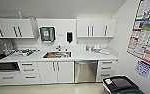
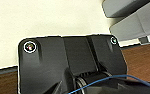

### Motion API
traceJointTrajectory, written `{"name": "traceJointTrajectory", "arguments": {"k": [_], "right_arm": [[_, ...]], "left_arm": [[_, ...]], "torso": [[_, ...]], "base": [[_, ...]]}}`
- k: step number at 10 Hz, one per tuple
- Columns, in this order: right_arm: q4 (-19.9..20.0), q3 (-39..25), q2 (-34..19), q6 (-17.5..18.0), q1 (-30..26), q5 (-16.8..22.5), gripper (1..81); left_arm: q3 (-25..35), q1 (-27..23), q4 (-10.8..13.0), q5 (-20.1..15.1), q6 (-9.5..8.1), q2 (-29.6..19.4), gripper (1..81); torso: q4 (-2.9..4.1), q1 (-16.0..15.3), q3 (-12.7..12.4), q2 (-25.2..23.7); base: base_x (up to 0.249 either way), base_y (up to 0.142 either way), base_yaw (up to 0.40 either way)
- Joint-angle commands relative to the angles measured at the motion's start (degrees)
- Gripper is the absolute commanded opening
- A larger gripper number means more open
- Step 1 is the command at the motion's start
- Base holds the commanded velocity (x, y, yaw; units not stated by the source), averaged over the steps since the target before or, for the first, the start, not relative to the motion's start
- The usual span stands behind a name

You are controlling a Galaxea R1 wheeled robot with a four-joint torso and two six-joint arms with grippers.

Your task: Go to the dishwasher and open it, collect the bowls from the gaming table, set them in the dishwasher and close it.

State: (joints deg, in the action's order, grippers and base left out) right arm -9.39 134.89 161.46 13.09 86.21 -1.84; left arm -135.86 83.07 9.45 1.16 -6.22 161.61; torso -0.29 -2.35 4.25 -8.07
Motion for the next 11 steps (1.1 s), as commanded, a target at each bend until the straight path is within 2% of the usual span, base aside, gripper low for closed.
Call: {"name": "traceJointTrajectory", "arguments": {"k": [1, 11], "right_arm": [[0.2, -0.9, -0.6, -0.2, -3.5, 2.5, 81.1], [0.2, -0.9, -0.6, -0.2, -3.5, 2.5, 81.1]], "left_arm": [[0.4, -3.7, 0.7, -2.6, 0.06, -0.5, 81.1], [0.5, -3.7, 0.7, -2.6, 0.06, -0.4, 81.1]], "torso": [[0.00, 0.0, 0.0, 0.0], [0.00, 0.0, 0.0, 0.0]], "base": [[0.111, 0.000, 0.000], [0.094, 0.000, 0.000]]}}
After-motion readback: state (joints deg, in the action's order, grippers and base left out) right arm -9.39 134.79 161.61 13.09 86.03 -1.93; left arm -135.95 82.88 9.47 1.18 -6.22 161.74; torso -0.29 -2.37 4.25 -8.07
